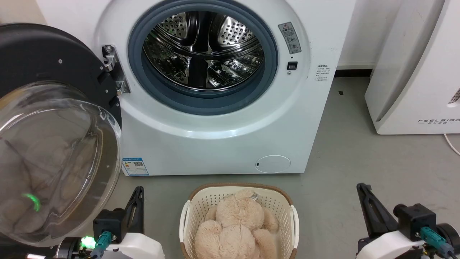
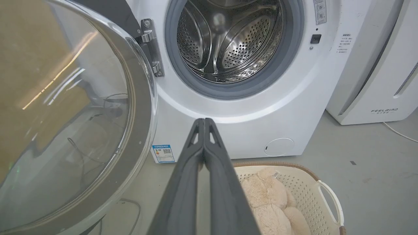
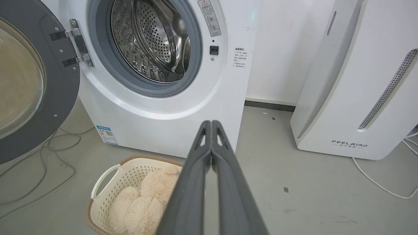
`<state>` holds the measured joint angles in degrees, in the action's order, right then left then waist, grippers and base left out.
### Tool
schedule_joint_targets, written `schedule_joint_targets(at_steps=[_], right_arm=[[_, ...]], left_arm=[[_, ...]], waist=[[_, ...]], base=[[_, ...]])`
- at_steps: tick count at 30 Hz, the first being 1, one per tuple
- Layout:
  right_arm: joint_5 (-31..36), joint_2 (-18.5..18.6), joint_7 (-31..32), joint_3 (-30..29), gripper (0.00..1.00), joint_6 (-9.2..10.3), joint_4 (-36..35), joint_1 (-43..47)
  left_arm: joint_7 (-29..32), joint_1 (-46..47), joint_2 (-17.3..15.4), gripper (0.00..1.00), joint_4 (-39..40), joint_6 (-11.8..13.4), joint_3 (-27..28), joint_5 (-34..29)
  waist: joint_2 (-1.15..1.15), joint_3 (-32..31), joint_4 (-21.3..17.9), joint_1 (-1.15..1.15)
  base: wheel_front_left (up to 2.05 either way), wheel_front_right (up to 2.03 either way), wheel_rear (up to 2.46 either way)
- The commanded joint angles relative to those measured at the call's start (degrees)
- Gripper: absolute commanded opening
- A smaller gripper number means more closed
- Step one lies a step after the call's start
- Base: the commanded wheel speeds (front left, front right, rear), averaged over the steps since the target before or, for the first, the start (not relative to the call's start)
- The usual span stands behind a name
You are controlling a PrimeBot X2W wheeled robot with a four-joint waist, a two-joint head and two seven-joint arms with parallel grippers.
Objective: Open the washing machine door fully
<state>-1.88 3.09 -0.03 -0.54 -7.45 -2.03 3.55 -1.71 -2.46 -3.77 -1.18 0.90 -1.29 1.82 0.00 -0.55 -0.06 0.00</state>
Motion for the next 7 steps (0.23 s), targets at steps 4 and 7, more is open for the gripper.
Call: schedule_joint_targets(at_steps=[4,7], right_arm=[[0.6,-0.2,0.0,0.2,0.00,-0.03,0.6,-1.6],[0.8,-0.2,0.0,0.3,0.00,-0.03,0.8,-1.9]], left_arm=[[0.4,1.1,0.4,0.00,0.5,-0.3,0.3,-0.7],[0.6,1.4,0.5,0.00,0.6,-0.4,0.5,-0.9]], waist=[[0.00,0.1,0.0,0.00],[0.00,0.2,0.0,0.00]], base=[[0.00,0.00,0.00],[0.00,0.00,0.00]])
